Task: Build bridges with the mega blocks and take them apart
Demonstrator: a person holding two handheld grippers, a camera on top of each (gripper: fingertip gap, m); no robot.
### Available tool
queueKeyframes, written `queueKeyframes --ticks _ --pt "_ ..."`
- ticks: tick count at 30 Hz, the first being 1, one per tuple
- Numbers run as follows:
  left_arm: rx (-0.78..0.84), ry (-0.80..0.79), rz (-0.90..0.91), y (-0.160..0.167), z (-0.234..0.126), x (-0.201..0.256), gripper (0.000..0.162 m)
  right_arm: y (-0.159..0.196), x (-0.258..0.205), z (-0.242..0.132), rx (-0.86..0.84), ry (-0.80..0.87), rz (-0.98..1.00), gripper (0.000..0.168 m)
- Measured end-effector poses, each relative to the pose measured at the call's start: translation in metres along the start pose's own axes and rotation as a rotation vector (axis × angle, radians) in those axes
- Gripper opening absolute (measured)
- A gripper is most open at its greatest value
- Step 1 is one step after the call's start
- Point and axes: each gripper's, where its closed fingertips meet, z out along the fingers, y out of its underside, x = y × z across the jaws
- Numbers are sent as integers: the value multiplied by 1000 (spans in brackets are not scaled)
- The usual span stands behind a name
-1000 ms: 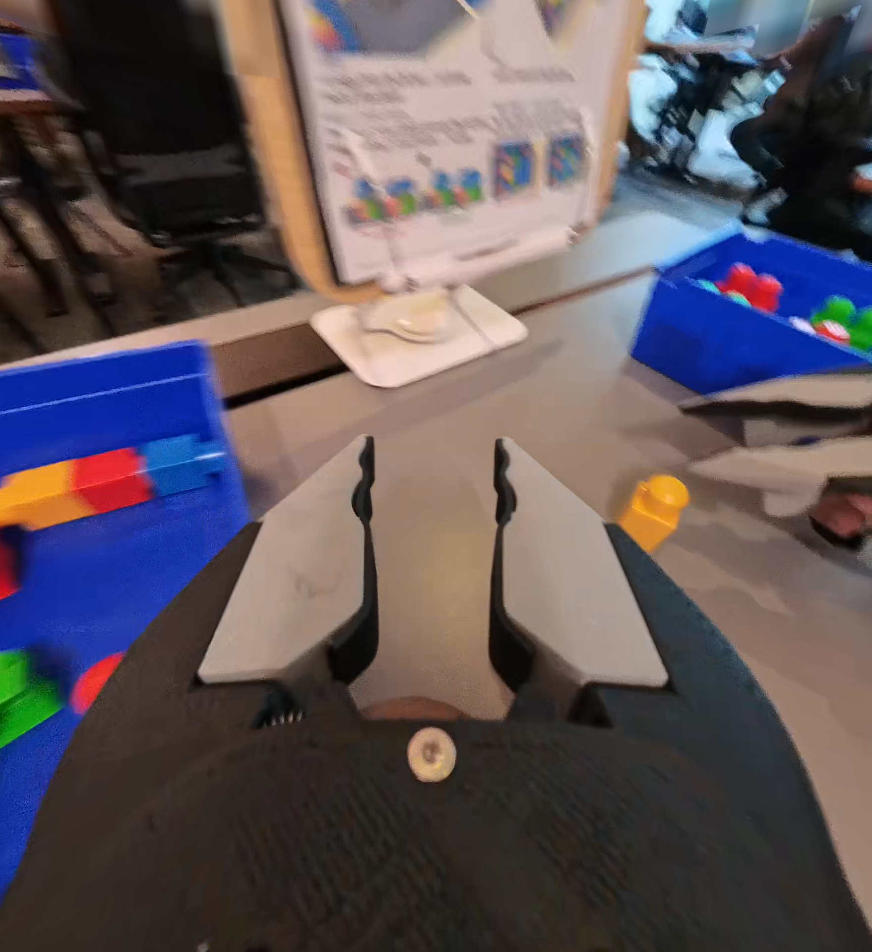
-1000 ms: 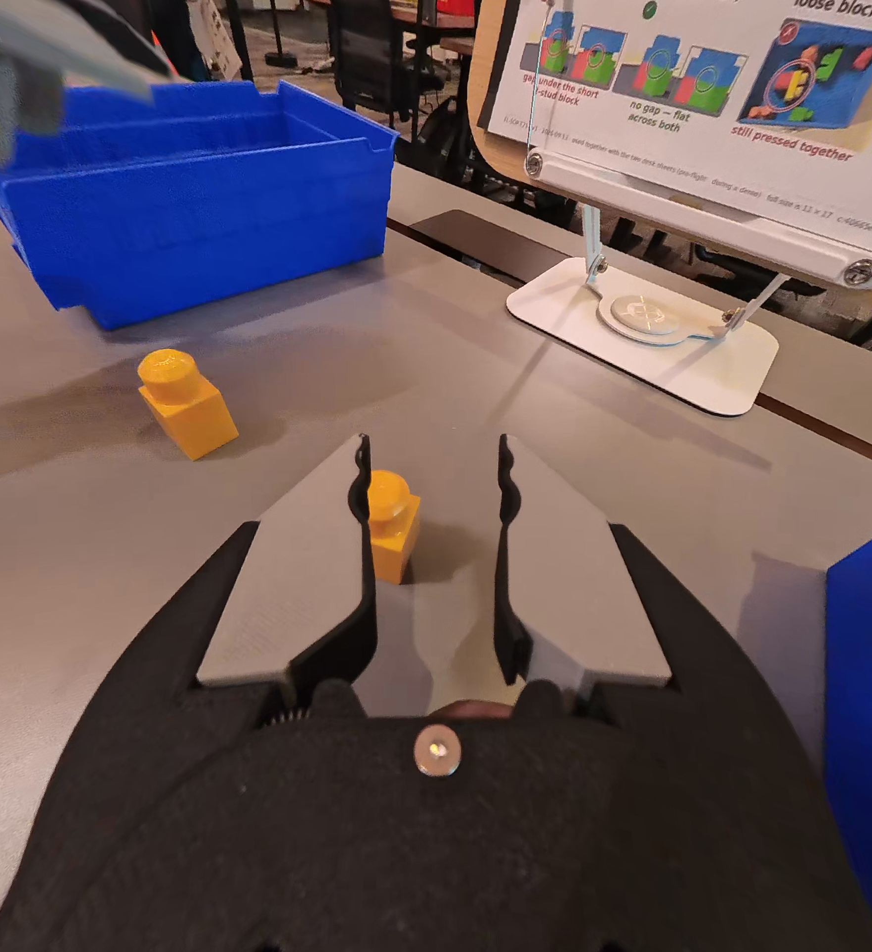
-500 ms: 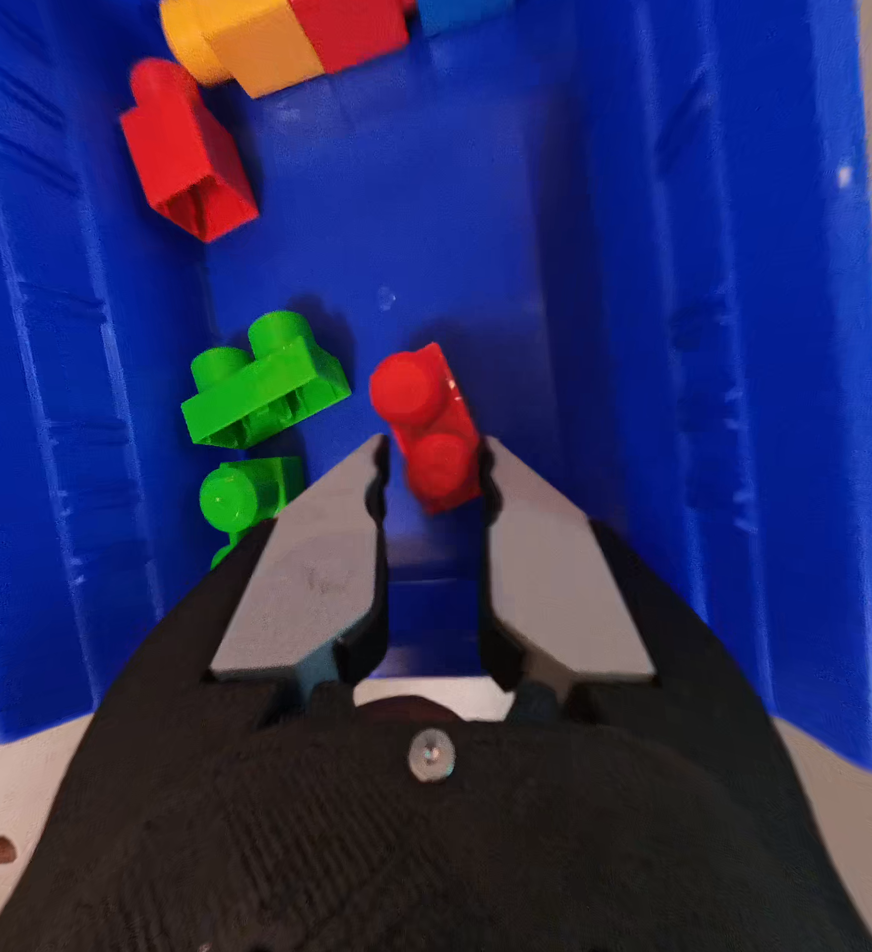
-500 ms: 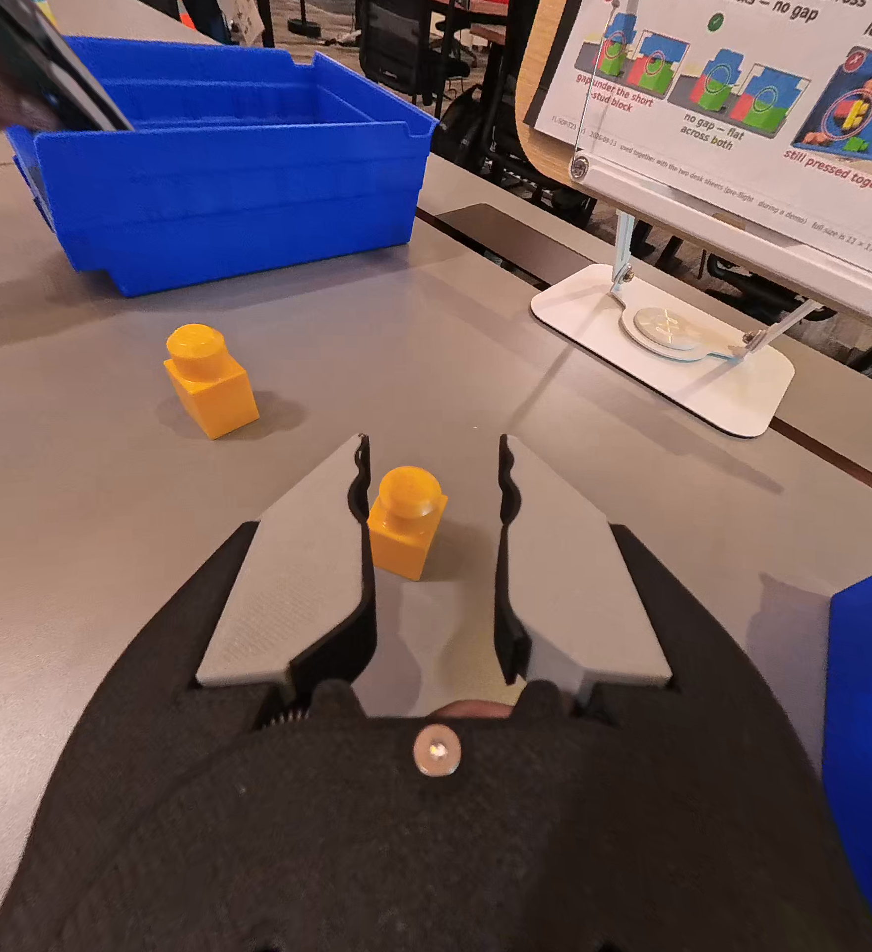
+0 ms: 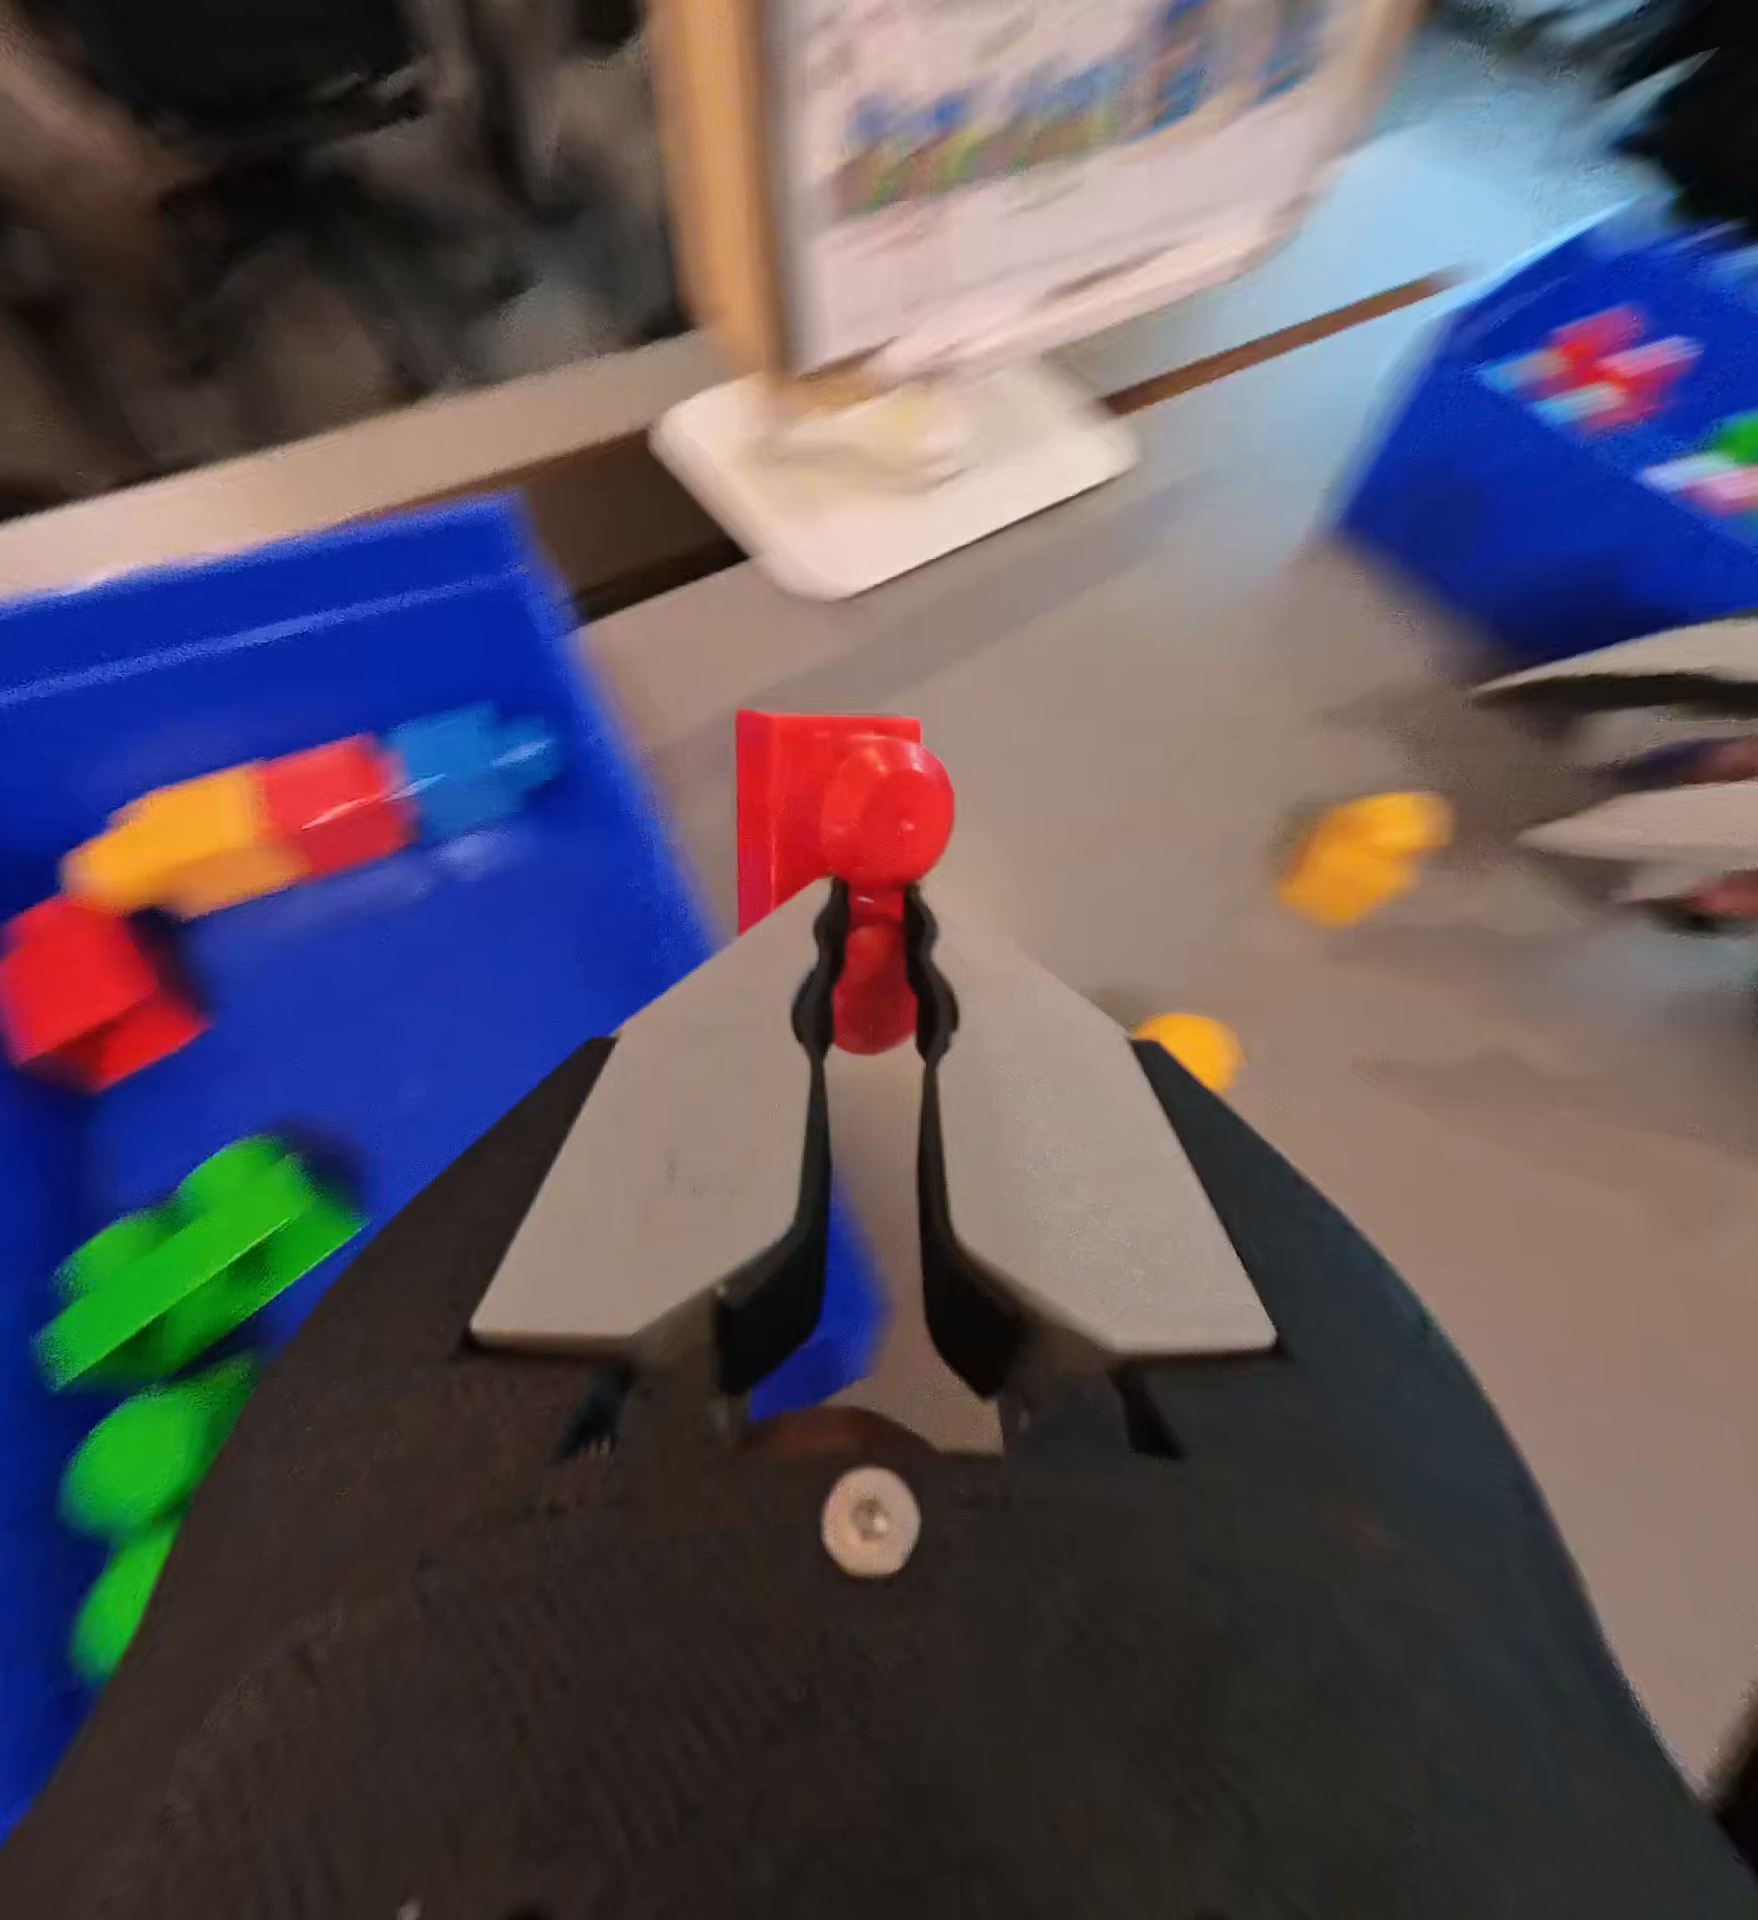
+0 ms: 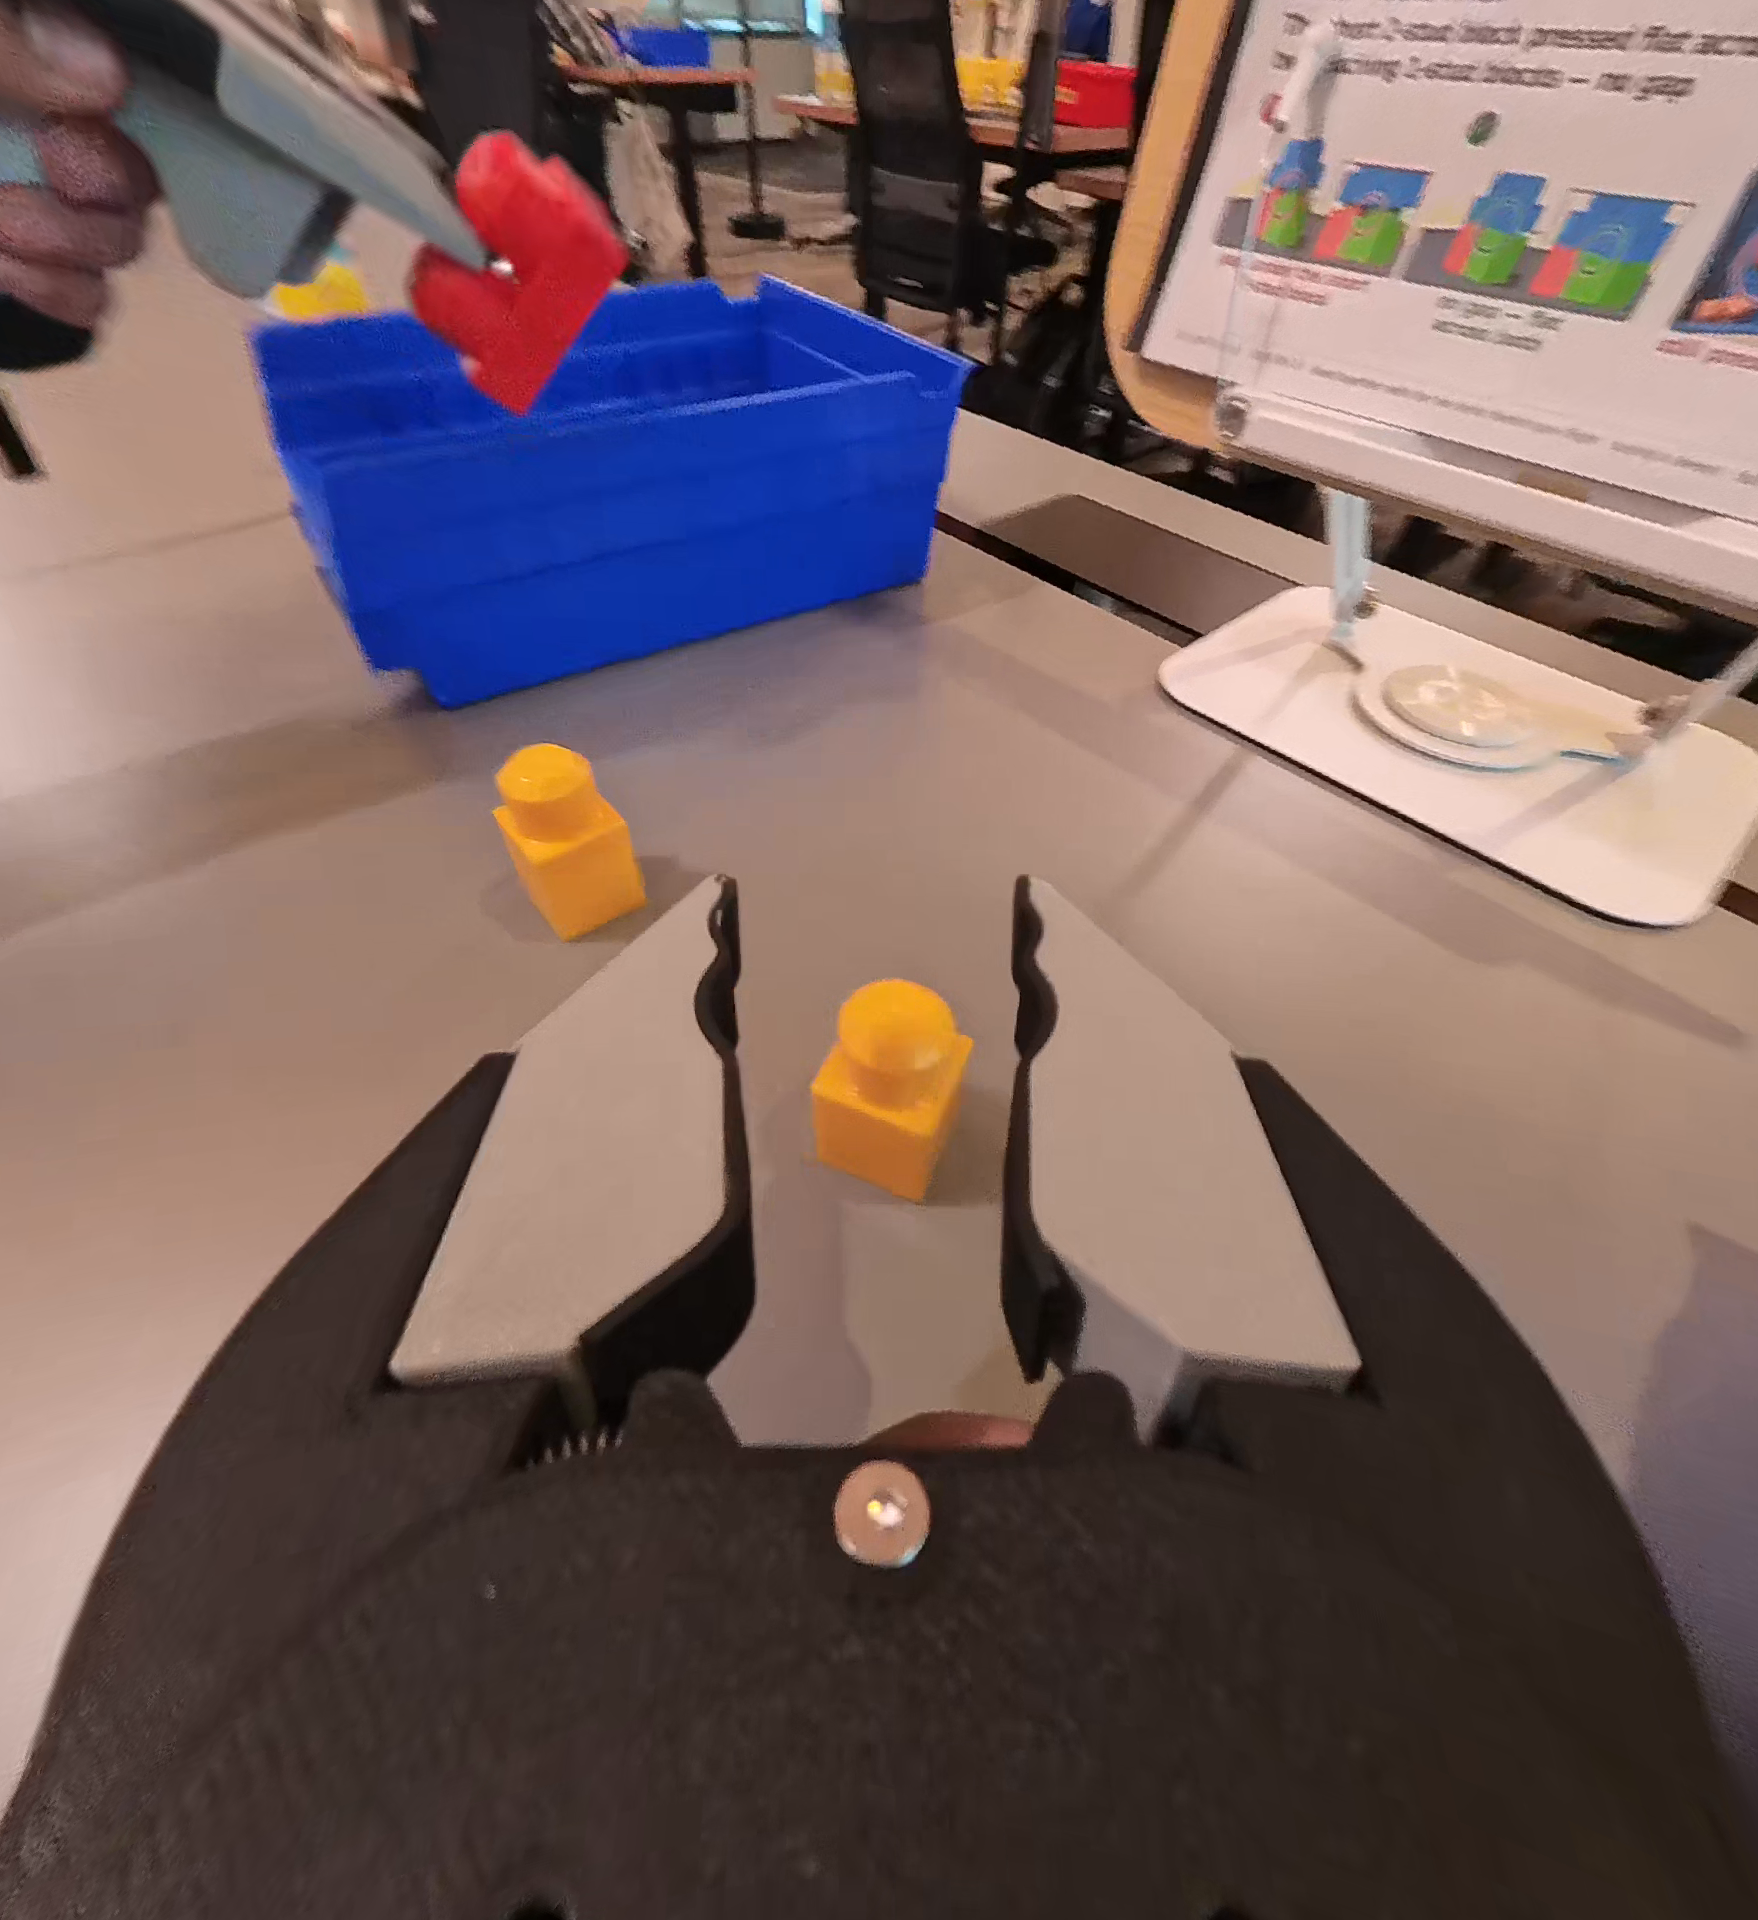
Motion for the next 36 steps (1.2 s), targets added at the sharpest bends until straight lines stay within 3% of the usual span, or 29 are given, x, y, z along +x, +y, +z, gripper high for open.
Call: queueKeyframes --ticks 1,2,4,6,11,16,22,24,31,33,36 --pt "31 93 4 -8 -2 23 8 -3 -7 0 18 -45 16 51" --pt "17 66 14 -8 -1 26 8 -6 -13 0 35 -78 34 51" --pt "-57 -131 108 1 9 0 8 -7 -15 2 42 -95 65 51" --pt "-98 -110 88 14 25 -2 8 -3 -15 6 24 -95 85 50" --pt "-20 171 42 14 36 54 8 3 -18 8 2 -119 81 50" --pt "-60 551 31 28 49 139 8 -1 -30 9 25 -196 113 53" --pt "-70 889 -22 45 49 199 8 -14 -54 0 101 -406 183 55" --pt "-87 918 -9 51 51 205 8 -14 -63 -2 104 -477 191 40" --pt "-47 913 9 53 51 203 8 -10 -64 0 64 -471 190 35" --pt "-34 864 41 55 54 197 10 -6 -63 4 42 -465 238 35" --pt "-44 725 120 62 64 180 27 2 -52 11 3 -401 289 35"
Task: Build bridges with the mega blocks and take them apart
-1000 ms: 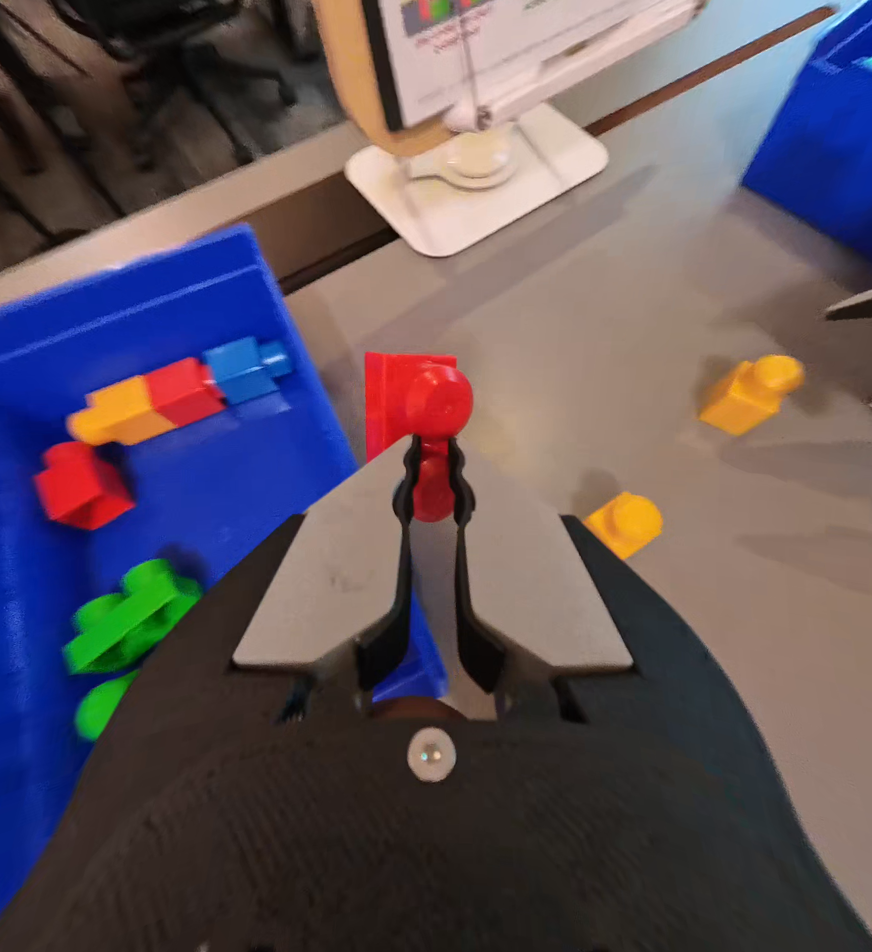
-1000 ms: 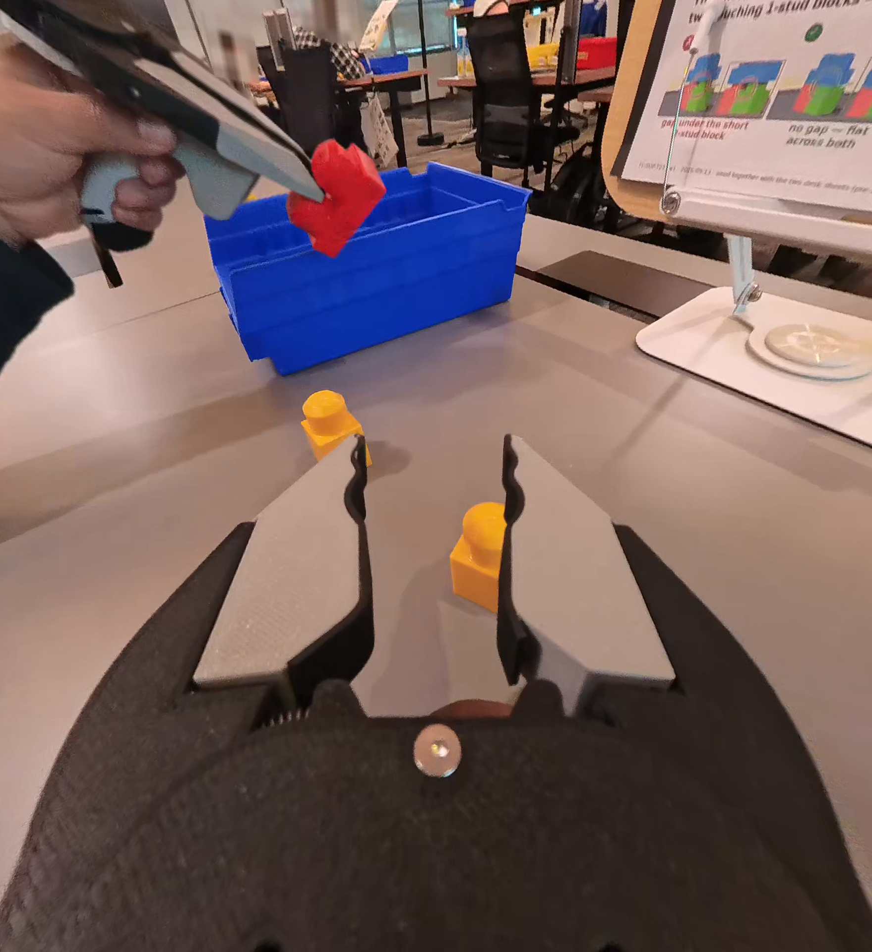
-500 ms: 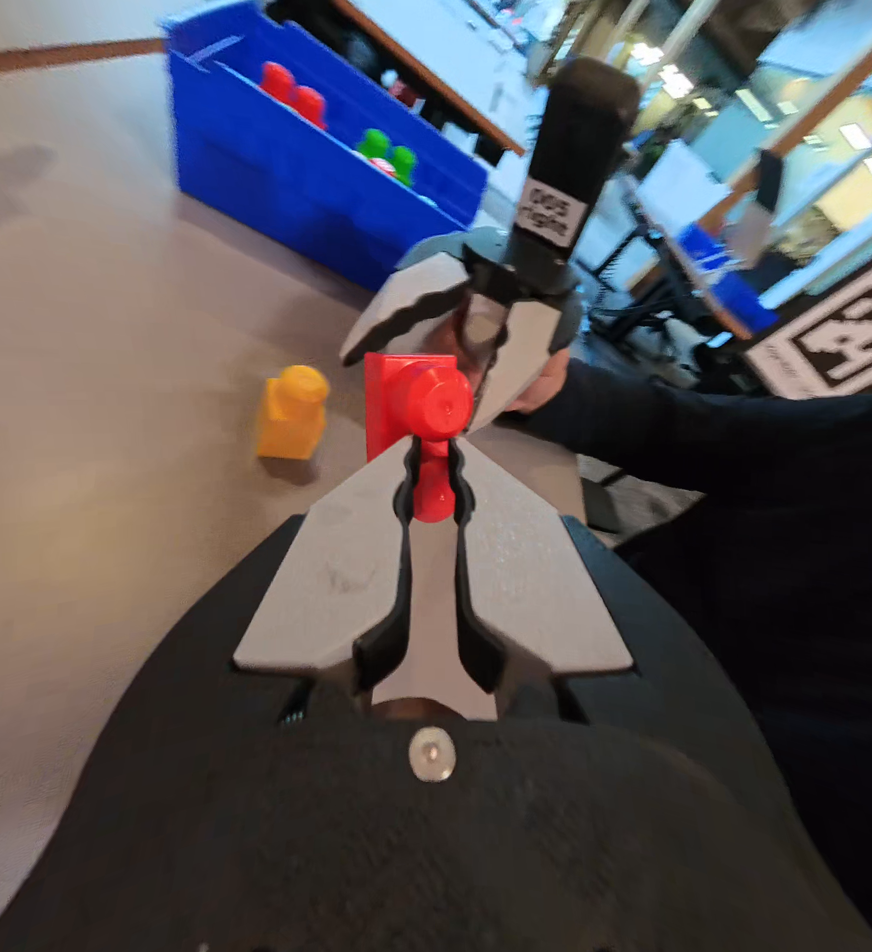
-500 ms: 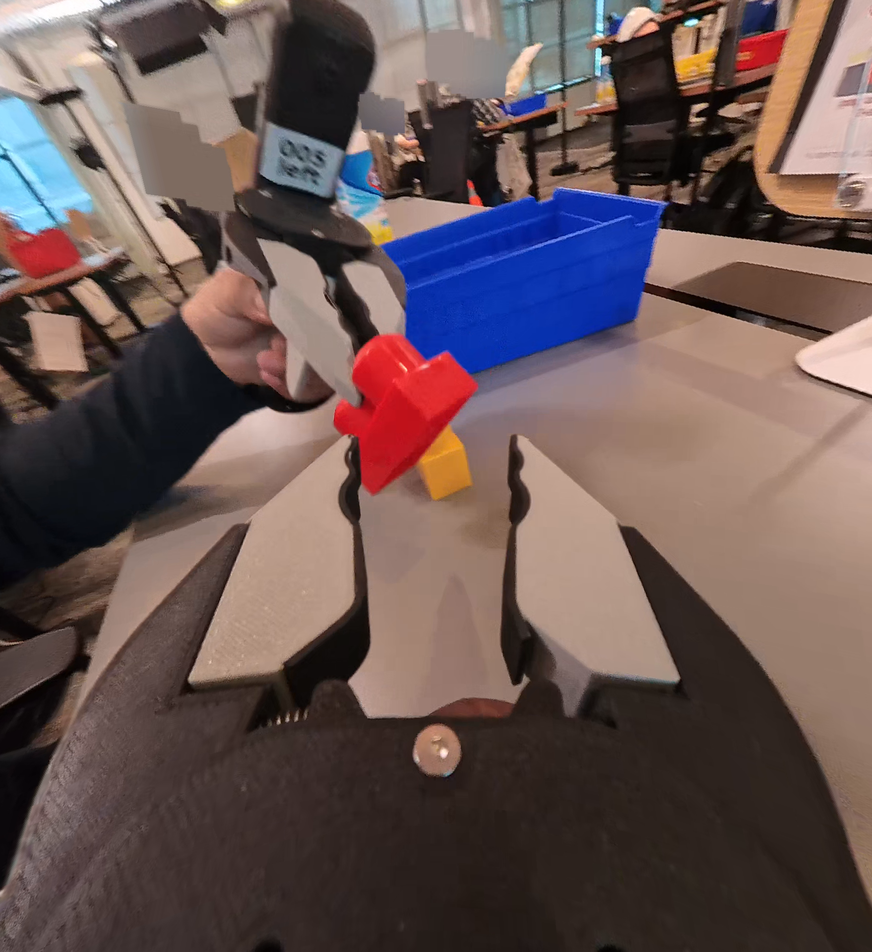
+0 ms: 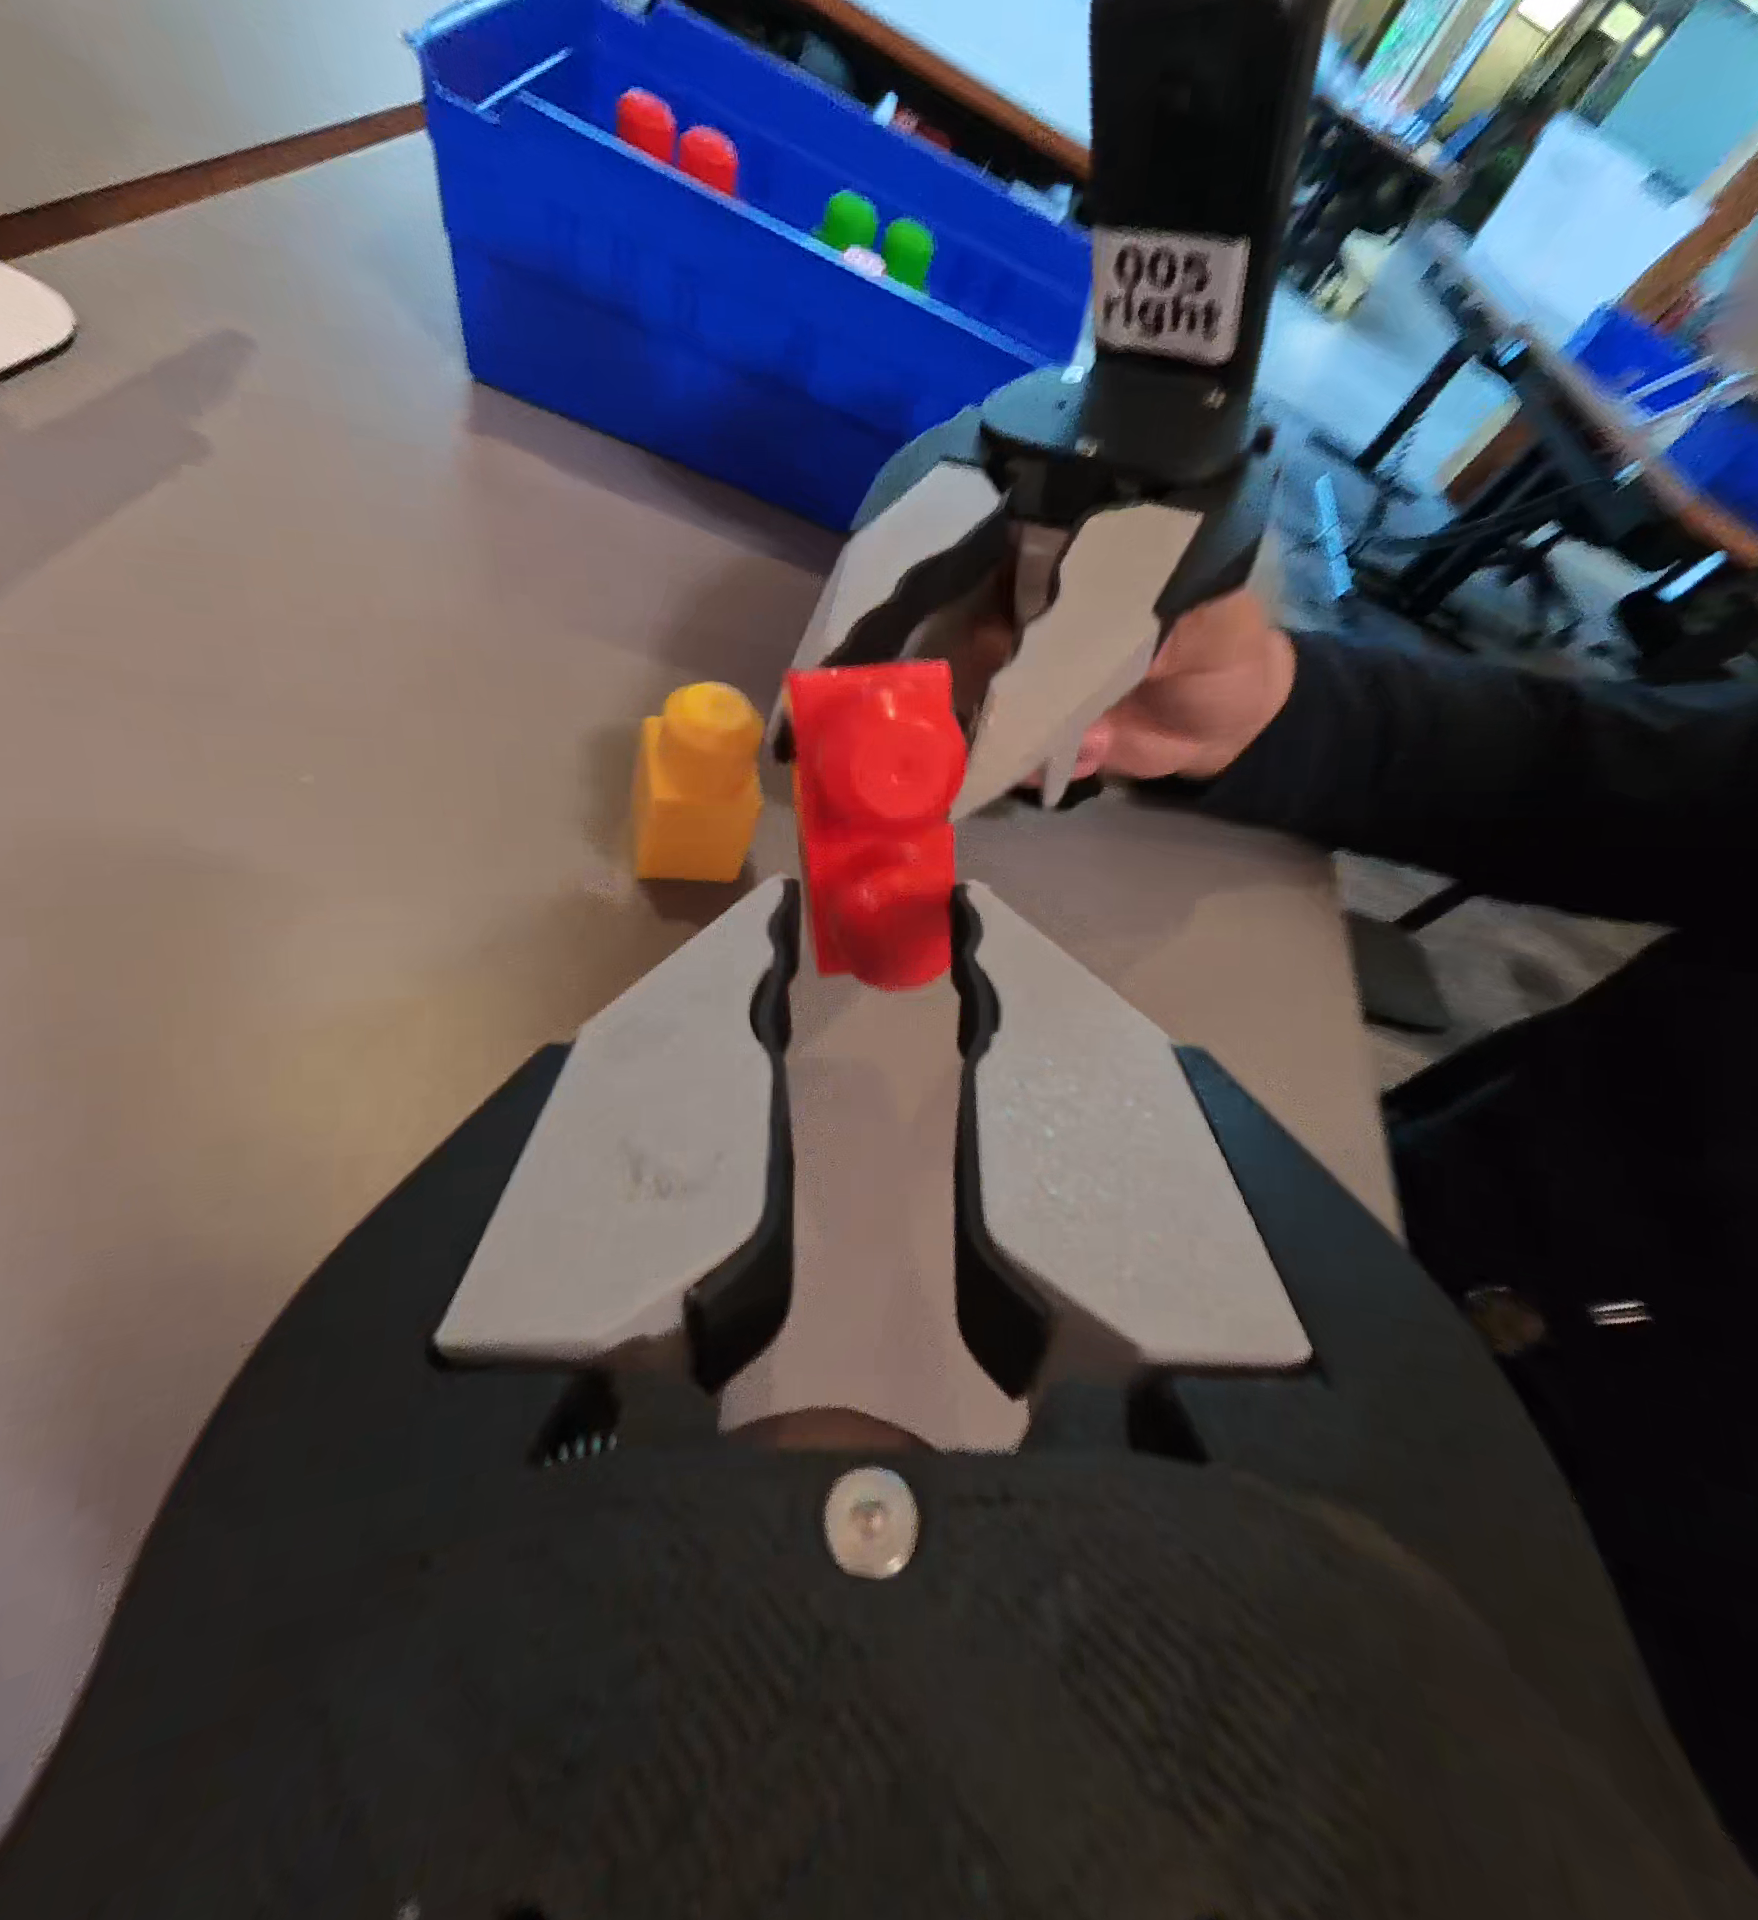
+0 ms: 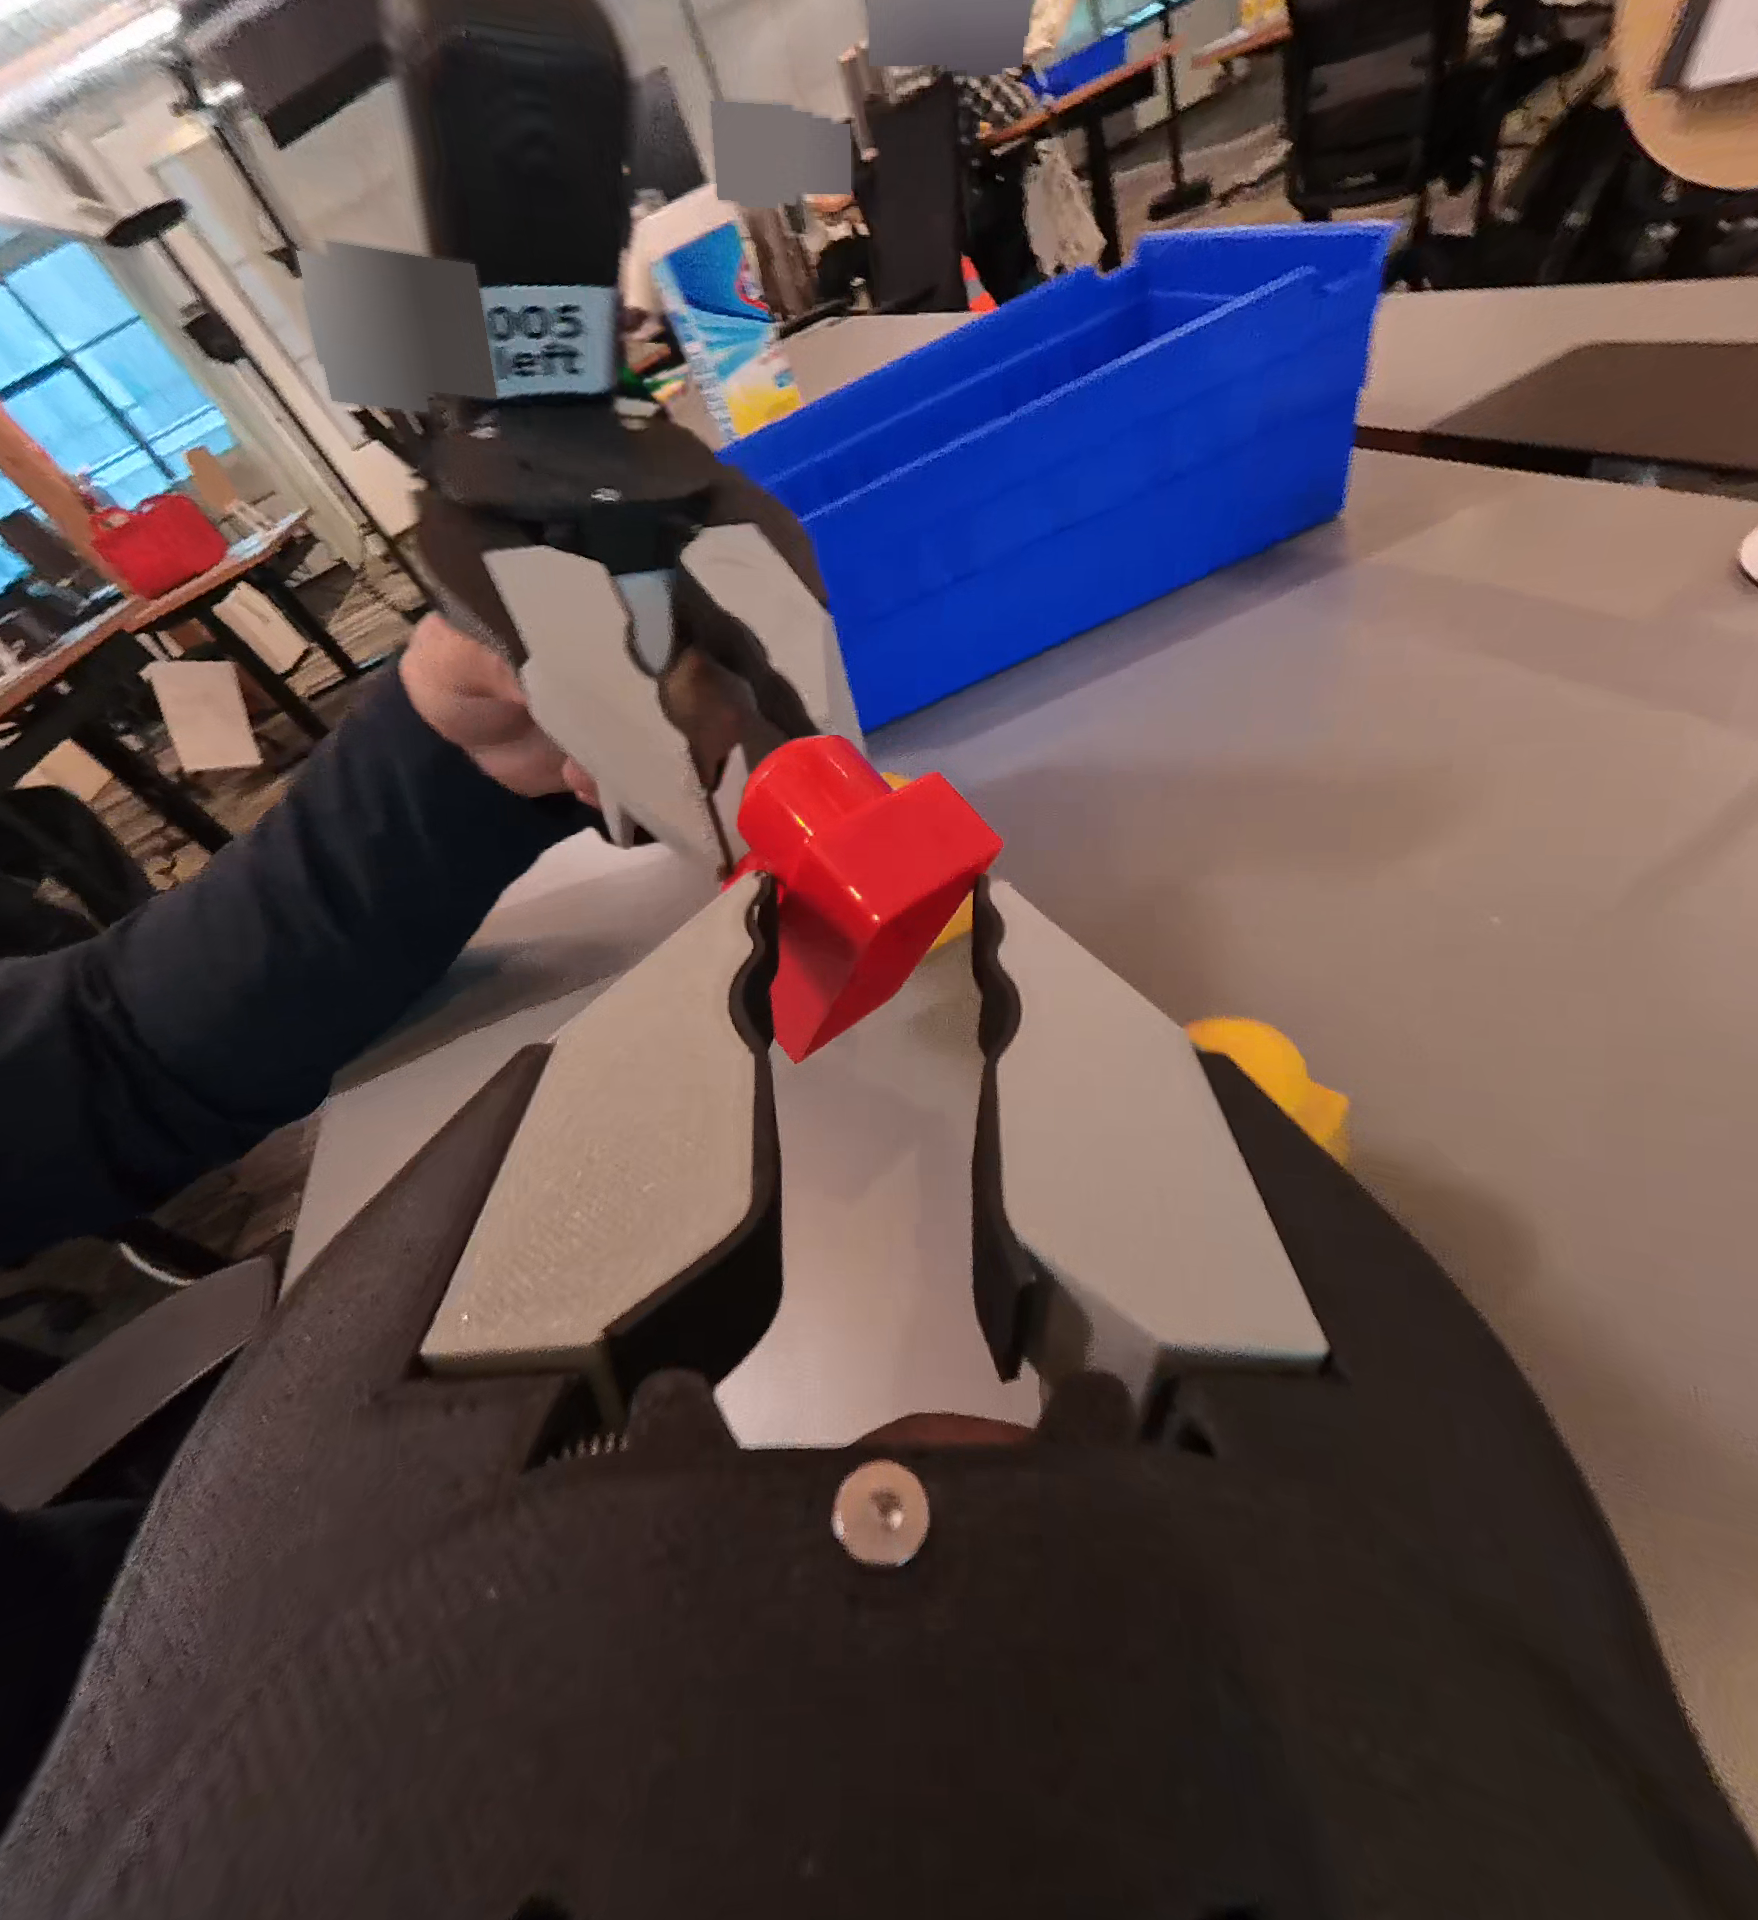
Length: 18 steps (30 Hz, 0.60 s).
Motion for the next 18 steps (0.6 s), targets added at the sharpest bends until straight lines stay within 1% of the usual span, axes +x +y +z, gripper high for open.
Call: queueKeyframes --ticks 1,2,3,4,7,9,12,15,16,18 --pt "-23 -30 26 5 0 -3 28 1 4 0 2 13 29 35" --pt "-42 -67 49 9 1 -7 34 0 7 -2 9 16 63 35" --pt "-47 -97 63 9 4 -10 44 0 8 -2 15 9 93 35" --pt "-46 -108 69 8 7 -11 47 0 9 -3 17 8 110 35" --pt "-28 -130 66 3 16 -11 46 -4 12 -7 39 24 120 35" --pt "-61 -135 68 9 23 -11 47 -5 12 -7 50 36 125 34" --pt "-88 -139 71 15 30 -11 46 2 14 -3 10 72 91 34" --pt "-63 -82 17 14 40 -4 45 4 6 3 8 41 85 34" --pt "-67 -78 4 15 43 -4 44 4 4 4 10 34 89 34" --pt "-93 -94 14 20 46 -7 35 7 5 5 -7 49 78 34"
